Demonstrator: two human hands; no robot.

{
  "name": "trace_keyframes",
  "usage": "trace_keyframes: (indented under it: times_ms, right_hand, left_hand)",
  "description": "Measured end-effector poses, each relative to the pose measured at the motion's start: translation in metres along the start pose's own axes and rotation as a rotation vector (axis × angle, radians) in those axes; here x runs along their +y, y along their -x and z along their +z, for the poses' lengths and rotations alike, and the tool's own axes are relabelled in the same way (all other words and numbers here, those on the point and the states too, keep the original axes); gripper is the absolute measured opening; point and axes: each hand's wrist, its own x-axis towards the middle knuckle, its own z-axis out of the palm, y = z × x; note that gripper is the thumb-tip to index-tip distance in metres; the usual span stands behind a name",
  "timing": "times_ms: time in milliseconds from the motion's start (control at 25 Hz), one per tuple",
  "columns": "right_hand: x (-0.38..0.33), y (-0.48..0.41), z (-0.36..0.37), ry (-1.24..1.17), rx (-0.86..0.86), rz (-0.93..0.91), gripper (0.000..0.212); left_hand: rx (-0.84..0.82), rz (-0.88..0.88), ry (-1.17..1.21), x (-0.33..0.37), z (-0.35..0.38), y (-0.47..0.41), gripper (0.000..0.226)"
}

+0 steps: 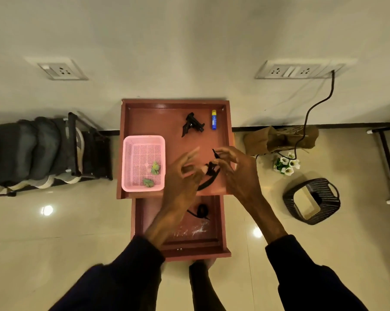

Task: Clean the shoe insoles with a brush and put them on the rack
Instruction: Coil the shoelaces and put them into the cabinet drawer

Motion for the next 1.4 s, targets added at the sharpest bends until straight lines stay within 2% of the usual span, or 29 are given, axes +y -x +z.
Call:
trace_keyframes:
  times_ms: [160,280,400,600,680,800,840,960,1080,1280,1400]
  right_hand:
    - [-0.072,0.002,-0.034,0.018,-0.027,-0.078,0.023]
    - [-0.111,0.009,-0.050,-0.009,-0.054,-0.134,0.022]
    - [-0.143,0.021,-0.066,-0.093,-0.022,-0.144,0.022]
    - [-0.170,0.046,-0.088,-0.176,0.024,-0.178,0.013]
    - [-0.180,0.055,-0.096,-0.188,0.056,-0.201,0.009]
    - [-0.215,0.060,-0.114,-0.069,0.051,-0.311,0.014]
    - [-0.229,0.061,-0.122,-0.007,0.035,-0.359,0.015]
    - [-0.272,0.057,-0.147,0.139,-0.052,-0.495,0.014]
    - [-0.308,0.059,-0.174,0.258,-0.117,-0.594,0.014]
    - [-0.346,0.063,-0.208,0.245,-0.203,-0.703,0.020]
    - [-0.367,0.058,-0.220,0.211,-0.224,-0.708,0.028]
  left_hand:
    - [-0.006,0.142,-0.064,0.082,-0.001,0.000,0.040]
    - [-0.048,0.200,-0.073,0.119,-0.005,0.004,0.022]
    - [0.018,0.261,-0.086,0.156,-0.013,0.025,0.002]
    - [0.144,0.191,0.304,0.232,-0.040,0.064,0.007]
    - [0.125,0.234,0.153,0.249,-0.058,0.074,0.011]
    - [0.067,0.370,-0.398,0.269,-0.077,0.097,0.022]
    - [0.048,0.377,-0.452,0.276,-0.079,0.106,0.025]
    - [-0.175,0.297,-0.243,0.301,-0.075,0.134,0.037]
    - [-0.310,0.260,-0.146,0.320,-0.064,0.159,0.047]
    - [-0.444,0.199,0.024,0.342,-0.055,0.179,0.041]
    - [-0.531,0.200,0.207,0.363,-0.048,0.185,0.035]
